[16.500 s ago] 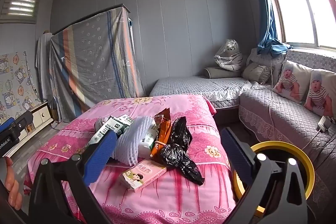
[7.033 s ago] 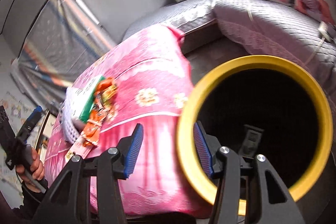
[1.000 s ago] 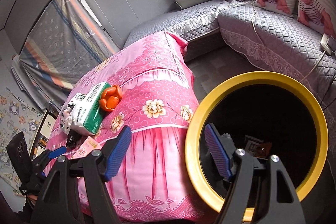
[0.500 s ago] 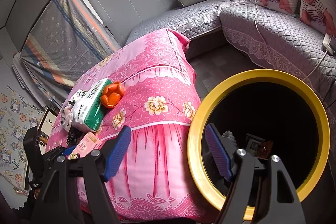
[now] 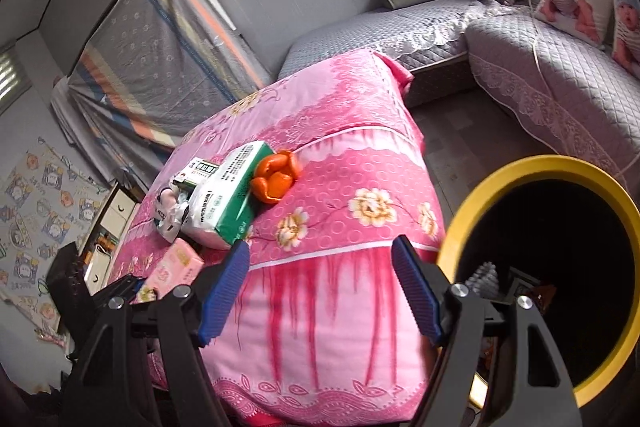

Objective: Collect trash
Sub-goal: 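Grasp the orange peel with the right gripper while the left holds the pink box, then lift the orange peel with the right gripper toward the yellow bin while the left holds the pink box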

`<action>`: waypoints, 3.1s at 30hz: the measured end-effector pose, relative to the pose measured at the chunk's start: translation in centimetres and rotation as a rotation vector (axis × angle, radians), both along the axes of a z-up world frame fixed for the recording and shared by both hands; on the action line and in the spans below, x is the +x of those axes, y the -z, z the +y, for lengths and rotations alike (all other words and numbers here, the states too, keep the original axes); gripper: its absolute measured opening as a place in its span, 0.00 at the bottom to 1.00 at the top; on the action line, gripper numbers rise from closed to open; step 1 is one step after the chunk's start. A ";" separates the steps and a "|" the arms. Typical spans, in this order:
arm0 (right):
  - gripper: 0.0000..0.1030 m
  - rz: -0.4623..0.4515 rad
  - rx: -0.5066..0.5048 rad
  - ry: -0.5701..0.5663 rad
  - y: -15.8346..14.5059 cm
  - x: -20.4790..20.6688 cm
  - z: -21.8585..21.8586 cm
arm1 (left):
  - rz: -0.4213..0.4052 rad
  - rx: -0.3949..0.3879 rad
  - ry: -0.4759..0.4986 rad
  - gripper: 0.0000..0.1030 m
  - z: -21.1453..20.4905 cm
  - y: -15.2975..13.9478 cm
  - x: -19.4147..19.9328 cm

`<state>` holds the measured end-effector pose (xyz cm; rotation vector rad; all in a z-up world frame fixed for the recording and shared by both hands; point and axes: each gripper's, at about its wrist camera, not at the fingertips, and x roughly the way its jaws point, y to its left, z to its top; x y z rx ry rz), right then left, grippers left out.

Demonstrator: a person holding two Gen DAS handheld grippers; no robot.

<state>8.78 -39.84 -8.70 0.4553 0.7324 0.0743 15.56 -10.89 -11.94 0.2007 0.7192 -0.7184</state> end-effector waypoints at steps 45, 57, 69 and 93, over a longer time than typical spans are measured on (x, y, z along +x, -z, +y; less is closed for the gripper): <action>0.11 -0.031 0.051 -0.399 0.8 9.8 6.1 | -0.083 -0.212 -0.253 0.55 8.4 -4.0 -2.1; 0.11 -0.131 0.143 -0.495 -4.2 2.0 7.4 | -0.175 -0.216 -0.230 0.55 5.4 -7.8 -3.9; 0.11 -0.148 0.132 -0.459 -4.5 -0.4 6.6 | -0.238 -0.219 -0.159 0.55 2.2 -10.6 -5.8; 0.11 -0.143 0.146 -0.090 -1.4 -4.8 -6.3 | -0.270 -0.202 0.106 0.56 -9.0 -12.6 -7.4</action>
